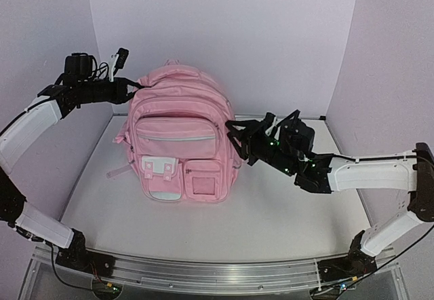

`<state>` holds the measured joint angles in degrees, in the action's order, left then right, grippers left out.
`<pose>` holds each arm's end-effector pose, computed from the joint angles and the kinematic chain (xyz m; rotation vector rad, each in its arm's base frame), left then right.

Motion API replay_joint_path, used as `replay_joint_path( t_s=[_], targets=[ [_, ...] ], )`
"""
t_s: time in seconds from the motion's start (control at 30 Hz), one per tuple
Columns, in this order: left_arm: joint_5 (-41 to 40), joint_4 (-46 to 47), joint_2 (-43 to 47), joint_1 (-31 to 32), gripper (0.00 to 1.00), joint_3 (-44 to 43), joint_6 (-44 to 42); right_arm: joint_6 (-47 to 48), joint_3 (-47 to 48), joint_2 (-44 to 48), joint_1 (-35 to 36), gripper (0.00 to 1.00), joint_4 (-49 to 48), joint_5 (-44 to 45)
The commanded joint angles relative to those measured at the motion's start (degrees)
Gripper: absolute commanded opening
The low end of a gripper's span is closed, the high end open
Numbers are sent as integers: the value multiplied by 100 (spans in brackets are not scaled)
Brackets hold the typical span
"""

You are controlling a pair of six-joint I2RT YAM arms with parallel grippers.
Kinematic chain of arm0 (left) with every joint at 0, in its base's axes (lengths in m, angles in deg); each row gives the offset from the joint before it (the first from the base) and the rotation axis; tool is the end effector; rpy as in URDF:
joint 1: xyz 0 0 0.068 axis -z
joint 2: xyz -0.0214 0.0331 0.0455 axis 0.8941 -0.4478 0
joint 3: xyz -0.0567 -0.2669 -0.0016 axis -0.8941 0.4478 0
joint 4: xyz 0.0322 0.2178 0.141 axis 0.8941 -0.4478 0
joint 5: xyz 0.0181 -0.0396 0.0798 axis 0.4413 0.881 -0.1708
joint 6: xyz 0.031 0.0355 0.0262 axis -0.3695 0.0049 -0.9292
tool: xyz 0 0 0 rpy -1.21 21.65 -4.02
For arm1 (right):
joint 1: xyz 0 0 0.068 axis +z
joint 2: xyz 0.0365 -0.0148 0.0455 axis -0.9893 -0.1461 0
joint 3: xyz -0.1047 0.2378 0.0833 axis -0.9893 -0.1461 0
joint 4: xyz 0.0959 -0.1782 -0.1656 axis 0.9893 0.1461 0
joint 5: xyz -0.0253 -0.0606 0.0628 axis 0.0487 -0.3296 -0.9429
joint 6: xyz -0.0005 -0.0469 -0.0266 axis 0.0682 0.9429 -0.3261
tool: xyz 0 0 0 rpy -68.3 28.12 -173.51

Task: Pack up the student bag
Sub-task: Zip the student bag at the center of the board.

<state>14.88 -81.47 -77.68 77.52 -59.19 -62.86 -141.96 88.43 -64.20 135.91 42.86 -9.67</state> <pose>0.2885 -0.0933 0.4035 0.5949 1.8332 -0.7681 0.1976 0.2729 0.3040 0.4127 1.8154 1.7113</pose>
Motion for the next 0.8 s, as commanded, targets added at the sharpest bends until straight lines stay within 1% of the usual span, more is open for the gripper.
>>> replay_joint_path(
  t_s=[0.0,0.17,0.3,0.57,0.77],
  targets=[
    [166,393,312,49,0,-48,301,-1182,-33,-429,200,38,-1511,195],
    [196,381,332,51,0,-40,282,-1550,-168,-581,365,38,-1682,496],
    [208,382,359,50,0,-25,265,-1635,-219,-657,394,37,-1976,557],
    [255,434,359,54,0,-1,310,-1651,-91,-735,551,24,-2358,829],
    [252,421,409,46,0,13,311,-1664,-129,-781,688,9,-2485,1088]
  ],
)
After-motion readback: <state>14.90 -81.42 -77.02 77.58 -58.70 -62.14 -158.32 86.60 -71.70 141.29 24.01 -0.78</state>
